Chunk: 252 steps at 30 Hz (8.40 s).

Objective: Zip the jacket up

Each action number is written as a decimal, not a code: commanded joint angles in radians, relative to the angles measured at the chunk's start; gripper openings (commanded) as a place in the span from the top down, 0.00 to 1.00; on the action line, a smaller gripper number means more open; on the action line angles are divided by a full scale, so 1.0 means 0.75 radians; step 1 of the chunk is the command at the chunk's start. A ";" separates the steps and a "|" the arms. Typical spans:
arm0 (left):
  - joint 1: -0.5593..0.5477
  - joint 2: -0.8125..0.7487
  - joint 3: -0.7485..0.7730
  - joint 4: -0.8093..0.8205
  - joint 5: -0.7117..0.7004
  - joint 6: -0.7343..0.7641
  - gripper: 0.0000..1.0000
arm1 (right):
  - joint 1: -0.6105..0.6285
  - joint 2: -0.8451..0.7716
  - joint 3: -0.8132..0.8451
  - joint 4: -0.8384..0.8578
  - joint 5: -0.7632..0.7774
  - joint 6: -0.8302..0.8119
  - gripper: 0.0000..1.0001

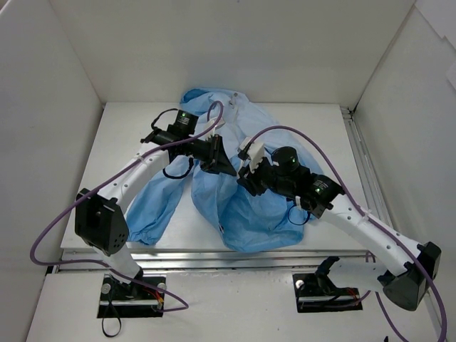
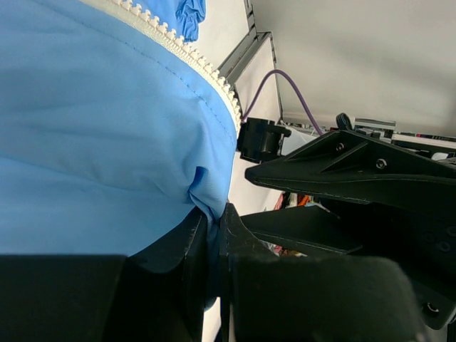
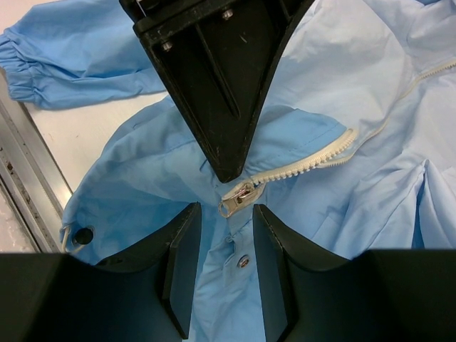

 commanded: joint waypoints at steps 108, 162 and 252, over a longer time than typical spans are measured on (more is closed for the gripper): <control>-0.041 -0.110 0.227 -0.254 0.185 1.198 0.97 | -0.537 0.284 0.146 0.160 -1.026 0.372 0.62; -0.029 -0.156 0.135 -0.092 0.289 1.145 0.97 | -0.547 0.268 0.048 0.469 -1.226 0.581 1.00; -0.250 -0.111 -0.429 -0.056 -1.005 -0.107 0.39 | -0.394 0.190 -0.183 0.340 -0.318 0.585 0.55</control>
